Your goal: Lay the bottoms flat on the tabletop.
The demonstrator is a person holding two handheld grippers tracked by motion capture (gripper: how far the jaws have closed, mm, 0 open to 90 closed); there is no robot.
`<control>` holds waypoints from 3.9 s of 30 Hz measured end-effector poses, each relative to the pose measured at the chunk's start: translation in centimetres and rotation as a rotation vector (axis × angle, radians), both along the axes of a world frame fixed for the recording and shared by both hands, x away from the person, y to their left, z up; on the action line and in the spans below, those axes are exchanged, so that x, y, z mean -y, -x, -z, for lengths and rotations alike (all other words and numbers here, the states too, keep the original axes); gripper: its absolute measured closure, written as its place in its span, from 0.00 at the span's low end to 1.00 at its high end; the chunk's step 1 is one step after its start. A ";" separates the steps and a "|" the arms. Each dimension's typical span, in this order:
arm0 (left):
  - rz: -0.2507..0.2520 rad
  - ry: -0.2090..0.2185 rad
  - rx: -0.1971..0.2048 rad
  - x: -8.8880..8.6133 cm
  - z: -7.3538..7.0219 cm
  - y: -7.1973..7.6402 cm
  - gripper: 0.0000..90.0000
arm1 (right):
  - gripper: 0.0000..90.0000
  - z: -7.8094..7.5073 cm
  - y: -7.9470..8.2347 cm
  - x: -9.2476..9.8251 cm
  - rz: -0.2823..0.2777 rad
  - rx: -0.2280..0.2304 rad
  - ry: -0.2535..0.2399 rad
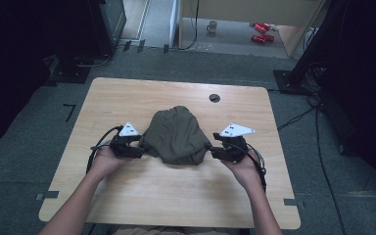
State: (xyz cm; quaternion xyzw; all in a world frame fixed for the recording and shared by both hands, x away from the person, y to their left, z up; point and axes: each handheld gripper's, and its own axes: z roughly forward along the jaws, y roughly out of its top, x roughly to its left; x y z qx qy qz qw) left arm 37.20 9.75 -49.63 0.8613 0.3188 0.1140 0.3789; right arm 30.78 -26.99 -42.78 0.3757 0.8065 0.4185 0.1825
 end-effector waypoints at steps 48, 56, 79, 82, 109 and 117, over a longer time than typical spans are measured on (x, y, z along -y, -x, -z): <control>0.068 0.062 -0.066 -0.4 -0.7 3.8 0.95 | 0.50 4.6 -0.7 -14.2 -0.269 -0.063 0.073; 0.071 0.056 -0.069 -0.5 -0.8 3.9 0.95 | 0.90 5.0 -0.9 -14.4 -0.219 -0.040 0.167; 0.019 0.058 -0.093 -4.4 -1.3 4.0 0.96 | 0.97 -3.1 -2.2 -6.2 -0.046 0.021 0.003; 0.006 0.065 -0.097 -5.2 -1.4 4.0 0.96 | 0.97 -3.3 -2.6 -4.7 -0.014 0.019 -0.013; -0.098 0.113 -0.075 -8.1 -1.4 3.7 0.75 | 0.68 2.0 -6.0 4.7 0.259 -0.031 -0.083; -0.090 0.147 -0.046 -7.0 -3.0 4.1 0.64 | 0.67 2.1 -4.6 4.6 0.245 -0.025 -0.102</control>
